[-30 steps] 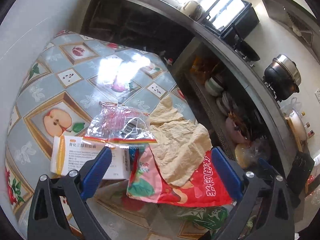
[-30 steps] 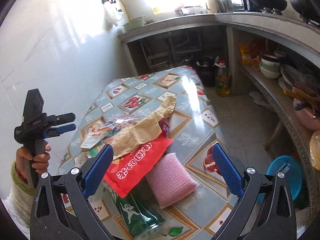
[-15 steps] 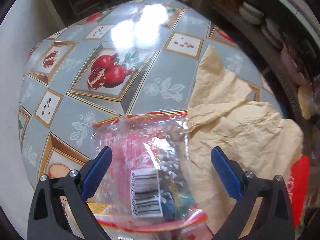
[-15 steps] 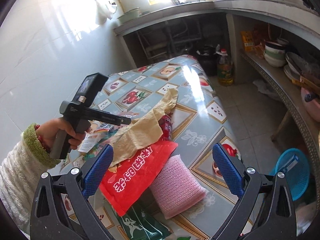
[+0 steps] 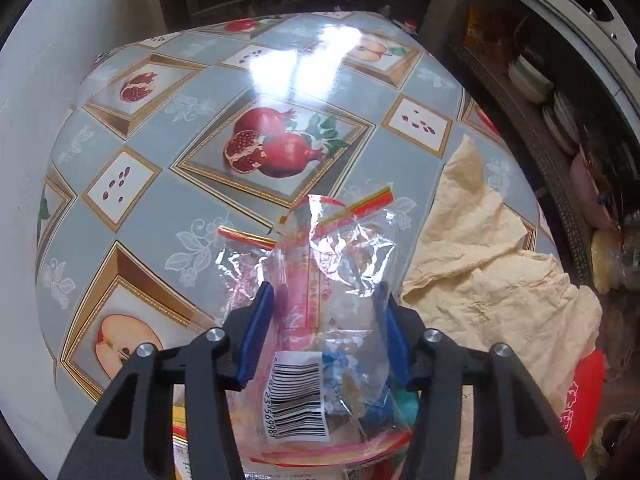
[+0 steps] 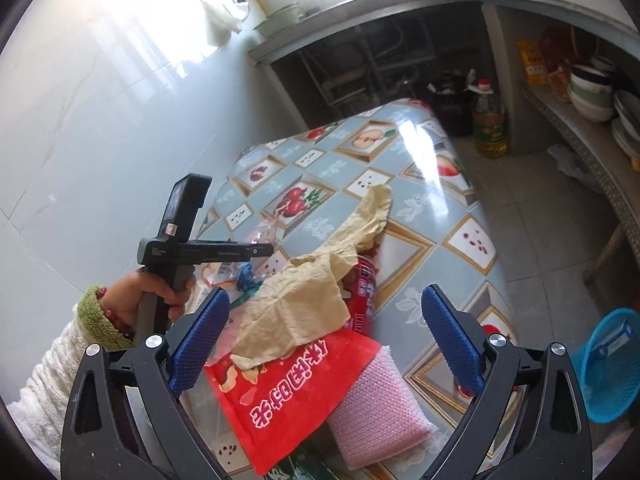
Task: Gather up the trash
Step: 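Grasp the clear zip bag with the left tool while the right tool grasps the tan paper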
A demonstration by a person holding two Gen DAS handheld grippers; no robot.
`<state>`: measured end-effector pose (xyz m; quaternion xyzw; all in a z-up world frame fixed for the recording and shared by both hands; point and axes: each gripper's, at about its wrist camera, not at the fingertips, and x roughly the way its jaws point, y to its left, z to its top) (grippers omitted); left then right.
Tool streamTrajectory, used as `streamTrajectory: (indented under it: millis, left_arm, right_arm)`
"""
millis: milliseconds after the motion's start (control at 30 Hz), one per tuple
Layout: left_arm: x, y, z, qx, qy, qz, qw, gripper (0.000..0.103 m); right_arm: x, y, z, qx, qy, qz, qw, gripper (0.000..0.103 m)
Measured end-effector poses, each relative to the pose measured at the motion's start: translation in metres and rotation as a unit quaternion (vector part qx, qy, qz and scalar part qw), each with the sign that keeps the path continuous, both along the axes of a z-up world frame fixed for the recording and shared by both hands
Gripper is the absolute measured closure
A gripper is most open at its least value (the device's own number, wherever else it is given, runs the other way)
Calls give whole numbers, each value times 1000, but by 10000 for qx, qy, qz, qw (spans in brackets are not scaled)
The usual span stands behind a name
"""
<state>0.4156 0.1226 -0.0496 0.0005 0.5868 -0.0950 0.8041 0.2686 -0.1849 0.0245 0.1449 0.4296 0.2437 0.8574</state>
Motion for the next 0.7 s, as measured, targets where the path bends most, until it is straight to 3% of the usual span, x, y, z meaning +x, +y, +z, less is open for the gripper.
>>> streamTrajectory:
  millis: [167, 267, 400, 600, 700]
  left_arm:
    - [-5, 15, 10, -370, -188, 300, 9987, 72]
    - [-11, 23, 19, -479, -402, 416, 9972, 75]
    - [-20, 32, 37, -735, -815, 568, 9923, 78]
    - [-44, 32, 68, -1122, -1423, 562, 9818, 79]
    - [-54, 27, 76, -1201, -1544, 461, 9796, 79]
  right_arm:
    - [51, 18, -18, -126, 700, 319, 9970, 24]
    - [78, 27, -36, -157, 1132, 322, 9929, 33]
    - [111, 37, -61, -213, 1593, 252, 9867, 36]
    - [144, 54, -104, 118, 2550, 319, 9663, 42]
    - [148, 57, -110, 215, 2706, 324, 9619, 61]
